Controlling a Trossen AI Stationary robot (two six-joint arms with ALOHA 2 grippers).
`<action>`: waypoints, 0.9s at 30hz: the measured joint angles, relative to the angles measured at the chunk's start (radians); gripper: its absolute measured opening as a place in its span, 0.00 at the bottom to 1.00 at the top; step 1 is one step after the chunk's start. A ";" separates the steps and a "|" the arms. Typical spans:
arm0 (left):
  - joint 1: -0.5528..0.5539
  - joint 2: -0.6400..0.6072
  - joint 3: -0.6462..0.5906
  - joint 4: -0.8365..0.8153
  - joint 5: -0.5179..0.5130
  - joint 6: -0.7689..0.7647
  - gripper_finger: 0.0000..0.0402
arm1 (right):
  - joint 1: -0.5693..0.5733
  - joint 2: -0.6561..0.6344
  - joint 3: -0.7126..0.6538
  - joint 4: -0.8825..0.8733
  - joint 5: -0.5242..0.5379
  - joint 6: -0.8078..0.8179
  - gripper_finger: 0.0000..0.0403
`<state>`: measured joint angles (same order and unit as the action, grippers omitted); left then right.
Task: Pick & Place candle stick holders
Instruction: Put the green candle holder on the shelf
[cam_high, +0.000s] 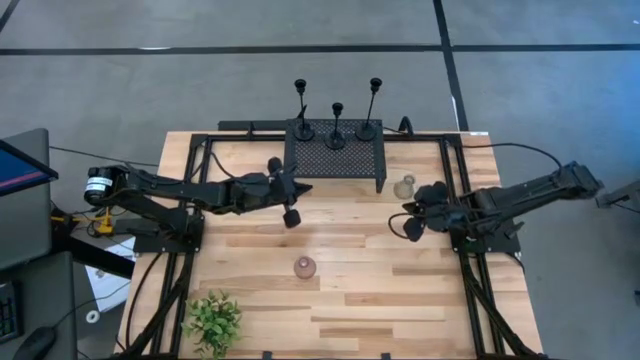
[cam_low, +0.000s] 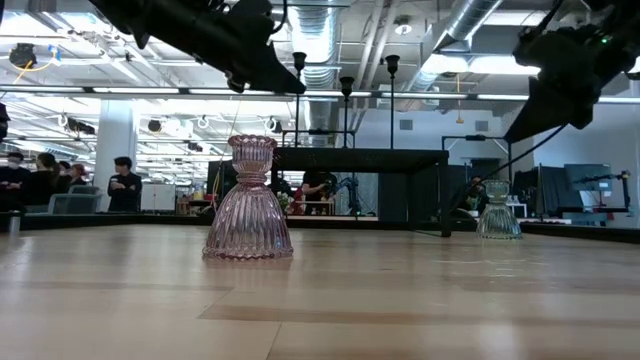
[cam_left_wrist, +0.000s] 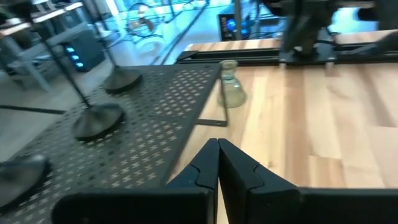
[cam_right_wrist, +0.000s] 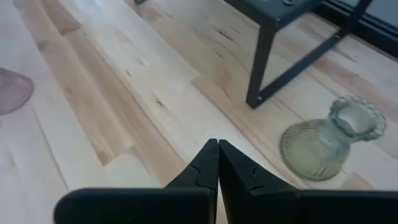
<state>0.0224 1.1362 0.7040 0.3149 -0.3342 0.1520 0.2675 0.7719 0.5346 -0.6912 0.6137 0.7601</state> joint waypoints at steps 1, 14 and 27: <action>0.000 0.000 0.000 0.000 0.012 0.000 0.02 | -0.009 0.000 0.000 -0.001 -0.006 0.000 0.00; 0.000 0.000 0.000 0.000 0.028 0.000 0.02 | -0.315 -0.002 0.000 0.207 -0.264 -0.473 0.00; 0.000 0.000 0.000 0.000 0.028 0.000 0.02 | -0.750 -0.059 0.000 0.138 -0.547 -0.734 0.00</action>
<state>0.0223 1.1362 0.7040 0.3149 -0.3061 0.1516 -0.4822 0.7132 0.5346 -0.5529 0.0671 0.0260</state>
